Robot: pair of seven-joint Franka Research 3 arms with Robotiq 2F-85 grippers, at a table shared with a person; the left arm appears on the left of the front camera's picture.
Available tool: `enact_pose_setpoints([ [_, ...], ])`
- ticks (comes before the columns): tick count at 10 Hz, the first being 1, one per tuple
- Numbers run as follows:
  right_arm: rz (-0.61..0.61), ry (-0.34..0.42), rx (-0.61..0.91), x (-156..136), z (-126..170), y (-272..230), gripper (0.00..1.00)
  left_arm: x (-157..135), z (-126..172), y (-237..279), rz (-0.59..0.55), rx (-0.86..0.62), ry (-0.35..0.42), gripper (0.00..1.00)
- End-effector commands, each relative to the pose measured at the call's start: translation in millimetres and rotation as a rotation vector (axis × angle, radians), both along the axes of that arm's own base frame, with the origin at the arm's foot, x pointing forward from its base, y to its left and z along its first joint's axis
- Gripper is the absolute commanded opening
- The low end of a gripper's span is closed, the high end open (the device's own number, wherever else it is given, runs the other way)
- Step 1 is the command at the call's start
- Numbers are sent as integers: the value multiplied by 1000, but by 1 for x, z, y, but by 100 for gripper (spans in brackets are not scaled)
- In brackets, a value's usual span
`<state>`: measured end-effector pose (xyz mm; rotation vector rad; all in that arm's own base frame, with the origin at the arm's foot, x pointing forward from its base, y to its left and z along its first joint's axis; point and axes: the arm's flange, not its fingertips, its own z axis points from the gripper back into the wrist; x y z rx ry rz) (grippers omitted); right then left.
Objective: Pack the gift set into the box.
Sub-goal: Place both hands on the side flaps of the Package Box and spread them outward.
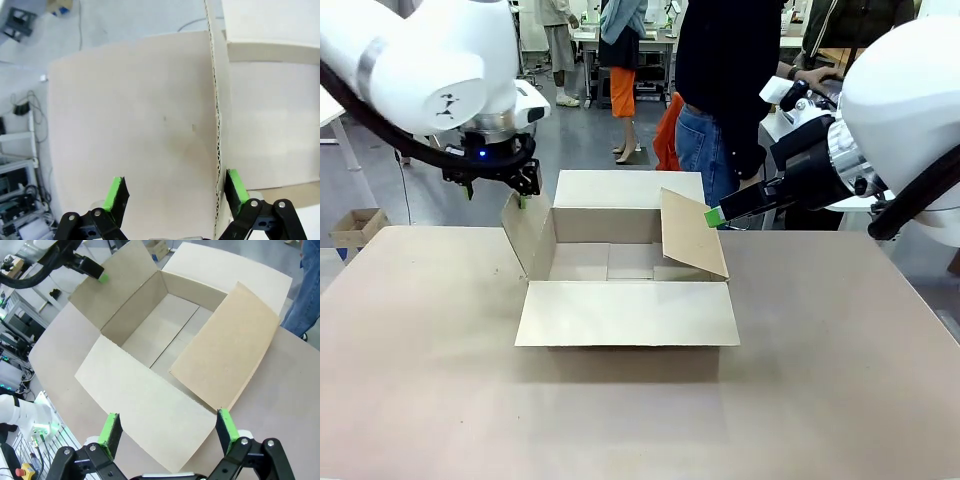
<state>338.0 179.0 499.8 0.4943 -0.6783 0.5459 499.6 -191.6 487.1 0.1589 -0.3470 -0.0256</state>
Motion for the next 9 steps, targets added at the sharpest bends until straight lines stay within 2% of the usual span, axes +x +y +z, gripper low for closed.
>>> enact_pose_setpoints([
  [1, 7, -2, -5, -1, 2, -1, 100, -7, -11, 23, -21, -116, 22, 100],
  [4, 7, -2, -5, -1, 2, -1, 100, -10, -35, 66, 37, -215, 37, 100],
  [6, 7, -2, -5, -1, 2, -1, 100, -14, -56, 95, 63, -337, 53, 100],
  [7, 7, -2, -5, -1, 2, -1, 100, -15, -74, 103, 63, -405, 87, 100],
  [8, 7, -2, -5, -1, 2, -1, 100, -16, -89, 107, 43, -533, 169, 100],
  [9, 7, -2, -5, -1, 2, -1, 100, -7, -63, 93, 93, -320, 71, 100],
])
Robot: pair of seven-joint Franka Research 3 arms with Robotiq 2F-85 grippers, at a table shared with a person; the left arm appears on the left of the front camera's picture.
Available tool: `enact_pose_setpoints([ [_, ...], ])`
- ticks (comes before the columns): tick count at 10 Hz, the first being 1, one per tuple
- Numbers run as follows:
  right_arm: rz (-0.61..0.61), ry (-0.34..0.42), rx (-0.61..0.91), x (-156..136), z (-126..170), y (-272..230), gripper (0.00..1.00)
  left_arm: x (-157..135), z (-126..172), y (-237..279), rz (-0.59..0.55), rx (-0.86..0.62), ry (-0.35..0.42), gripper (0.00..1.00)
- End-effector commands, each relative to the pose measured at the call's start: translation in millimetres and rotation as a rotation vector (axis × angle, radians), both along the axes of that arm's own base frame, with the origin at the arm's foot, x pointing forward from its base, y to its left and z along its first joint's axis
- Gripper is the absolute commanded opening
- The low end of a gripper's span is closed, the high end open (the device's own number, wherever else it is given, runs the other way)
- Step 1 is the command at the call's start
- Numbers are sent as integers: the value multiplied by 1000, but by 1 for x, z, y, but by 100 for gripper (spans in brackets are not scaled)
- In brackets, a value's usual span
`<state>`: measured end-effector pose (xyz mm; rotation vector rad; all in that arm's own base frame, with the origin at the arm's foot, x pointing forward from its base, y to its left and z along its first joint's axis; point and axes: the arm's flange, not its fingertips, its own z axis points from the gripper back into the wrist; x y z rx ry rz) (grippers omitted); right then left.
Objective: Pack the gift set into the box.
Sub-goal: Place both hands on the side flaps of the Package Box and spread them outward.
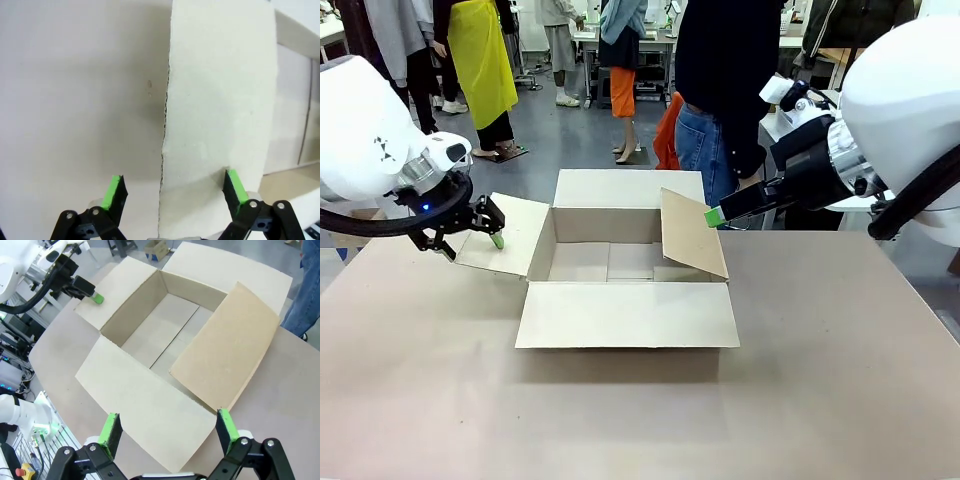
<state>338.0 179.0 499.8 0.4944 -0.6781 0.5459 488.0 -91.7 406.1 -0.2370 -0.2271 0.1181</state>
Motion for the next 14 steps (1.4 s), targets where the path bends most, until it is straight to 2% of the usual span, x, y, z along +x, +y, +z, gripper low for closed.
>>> enact_pose_setpoints([
  [1, 0, 0, 0, 0, 0, 0, 100, 4, 18, -7, 13, 95, -35, 100],
  [2, -22, 63, -15, 11, 3, 3, 100, 4, 18, -7, 13, 95, -35, 100],
  [3, -8, 89, -75, 27, 11, 34, 100, 4, 18, -7, 13, 95, -35, 100],
  [4, -59, 111, -145, 46, 26, 75, 100, 4, 18, -7, 13, 95, -35, 100],
  [6, -134, 226, -454, 85, 37, 162, 100, 4, 18, -7, 13, 95, -35, 100],
  [7, -214, 259, -546, 99, 27, 178, 100, 4, 18, -7, 13, 95, -35, 100],
  [8, -226, 219, -556, 101, 15, 176, 100, 4, 18, -7, 13, 95, -35, 100],
  [9, -48, 74, -346, 86, 21, 139, 100, 4, 18, -7, 13, 95, -35, 100],
  [10, -188, 178, -462, 83, 5, 146, 100, 4, 18, -7, 13, 95, -35, 100],
  [11, -172, 149, -465, 89, 10, 150, 100, 4, 18, -7, 13, 95, -35, 100],
  [12, -209, 121, -610, 99, 3, 182, 100, 4, 18, -7, 13, 95, -35, 100],
  [14, -187, 160, -602, 138, -7, 211, 100, 4, 18, -7, 13, 95, -35, 100],
])
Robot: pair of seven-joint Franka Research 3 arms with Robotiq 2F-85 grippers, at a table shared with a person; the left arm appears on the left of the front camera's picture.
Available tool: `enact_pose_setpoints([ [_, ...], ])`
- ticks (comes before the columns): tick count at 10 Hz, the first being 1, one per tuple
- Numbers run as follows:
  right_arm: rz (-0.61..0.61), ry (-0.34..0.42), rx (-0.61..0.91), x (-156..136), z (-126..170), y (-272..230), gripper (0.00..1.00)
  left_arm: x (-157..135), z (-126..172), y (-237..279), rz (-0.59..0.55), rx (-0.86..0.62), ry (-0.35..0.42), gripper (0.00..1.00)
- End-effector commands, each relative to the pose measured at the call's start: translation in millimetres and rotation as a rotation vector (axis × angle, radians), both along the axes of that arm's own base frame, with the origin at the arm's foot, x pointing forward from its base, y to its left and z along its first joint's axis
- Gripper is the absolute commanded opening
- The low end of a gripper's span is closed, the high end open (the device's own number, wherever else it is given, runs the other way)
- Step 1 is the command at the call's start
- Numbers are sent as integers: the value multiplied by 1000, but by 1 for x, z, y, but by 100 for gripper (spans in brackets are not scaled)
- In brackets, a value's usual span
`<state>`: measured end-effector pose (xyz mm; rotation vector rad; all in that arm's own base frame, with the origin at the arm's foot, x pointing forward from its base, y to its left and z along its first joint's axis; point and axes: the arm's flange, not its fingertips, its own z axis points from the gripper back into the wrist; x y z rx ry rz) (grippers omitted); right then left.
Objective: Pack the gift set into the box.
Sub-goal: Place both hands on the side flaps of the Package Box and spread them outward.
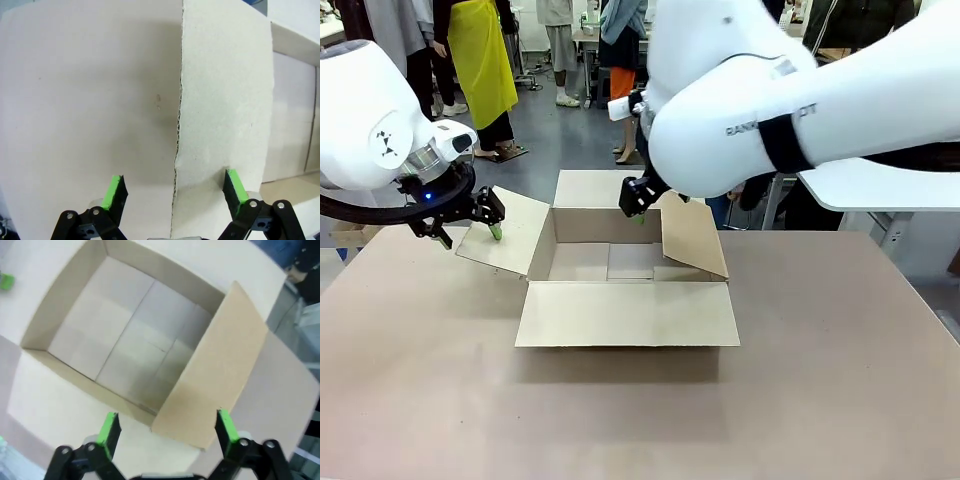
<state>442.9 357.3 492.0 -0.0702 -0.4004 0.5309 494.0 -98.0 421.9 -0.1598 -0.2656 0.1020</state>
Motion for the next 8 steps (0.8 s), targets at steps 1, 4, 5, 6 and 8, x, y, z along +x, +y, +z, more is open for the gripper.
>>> enact_pose_setpoints([
  [1, -90, 40, -45, 48, -8, 37, 100, -2, 2, -1, 16, 15, -1, 100],
  [4, -275, -15, -152, 77, -50, 45, 100, -2, 2, -1, 16, 15, -1, 100],
  [5, -308, -35, -225, 83, -63, 45, 100, -2, 2, -1, 16, 15, -1, 100],
  [6, -352, -35, -265, 87, -74, 39, 100, -2, 2, -1, 16, 15, -1, 100],
  [8, -436, -78, -368, 85, -83, 27, 100, -2, 2, -1, 16, 15, -1, 100],
])
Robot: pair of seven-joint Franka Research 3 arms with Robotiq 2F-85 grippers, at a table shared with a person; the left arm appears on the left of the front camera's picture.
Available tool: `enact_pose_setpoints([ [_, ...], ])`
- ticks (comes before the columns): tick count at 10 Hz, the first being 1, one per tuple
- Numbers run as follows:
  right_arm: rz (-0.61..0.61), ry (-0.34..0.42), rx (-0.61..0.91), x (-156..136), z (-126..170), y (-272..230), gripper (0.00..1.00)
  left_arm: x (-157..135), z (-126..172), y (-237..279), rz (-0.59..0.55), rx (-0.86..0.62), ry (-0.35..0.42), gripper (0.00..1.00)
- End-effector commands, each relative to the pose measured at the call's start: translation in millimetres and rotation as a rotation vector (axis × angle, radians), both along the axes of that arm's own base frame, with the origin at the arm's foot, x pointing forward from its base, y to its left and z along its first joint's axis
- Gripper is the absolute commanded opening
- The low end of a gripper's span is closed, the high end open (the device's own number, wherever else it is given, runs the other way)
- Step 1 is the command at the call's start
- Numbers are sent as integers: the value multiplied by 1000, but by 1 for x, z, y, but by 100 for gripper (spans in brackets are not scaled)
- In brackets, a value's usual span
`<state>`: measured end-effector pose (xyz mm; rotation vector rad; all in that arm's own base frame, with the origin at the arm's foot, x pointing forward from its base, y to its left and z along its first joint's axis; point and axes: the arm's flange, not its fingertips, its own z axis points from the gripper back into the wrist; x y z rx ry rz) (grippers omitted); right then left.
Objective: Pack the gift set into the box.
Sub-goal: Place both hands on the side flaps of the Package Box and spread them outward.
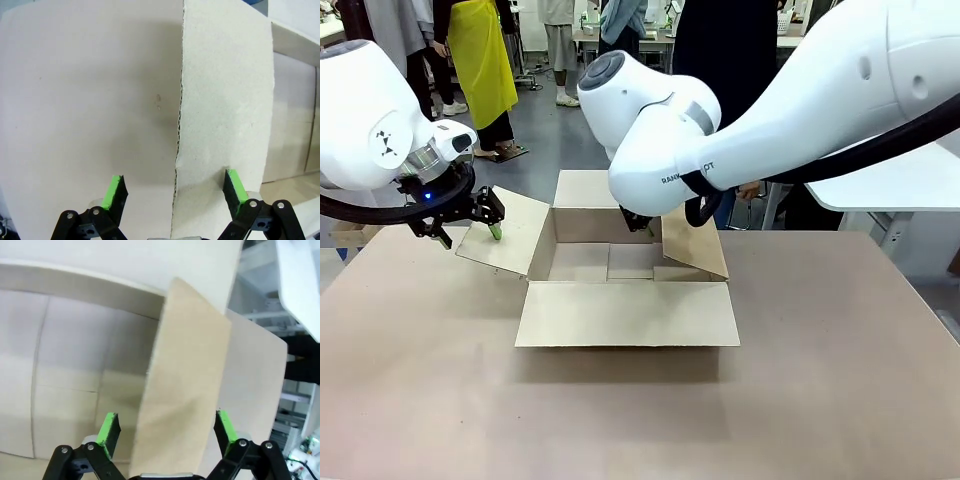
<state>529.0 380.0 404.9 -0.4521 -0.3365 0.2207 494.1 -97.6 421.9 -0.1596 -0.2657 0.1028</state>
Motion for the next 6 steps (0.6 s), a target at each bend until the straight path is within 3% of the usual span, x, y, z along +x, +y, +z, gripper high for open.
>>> enact_pose_setpoints([
  [1, -71, -26, -70, -4, 5, -2, 100, -2, 2, -1, 16, 15, -1, 100],
  [6, -153, -149, -122, -30, 62, -42, 100, -2, 2, -1, 16, 15, -1, 100],
])
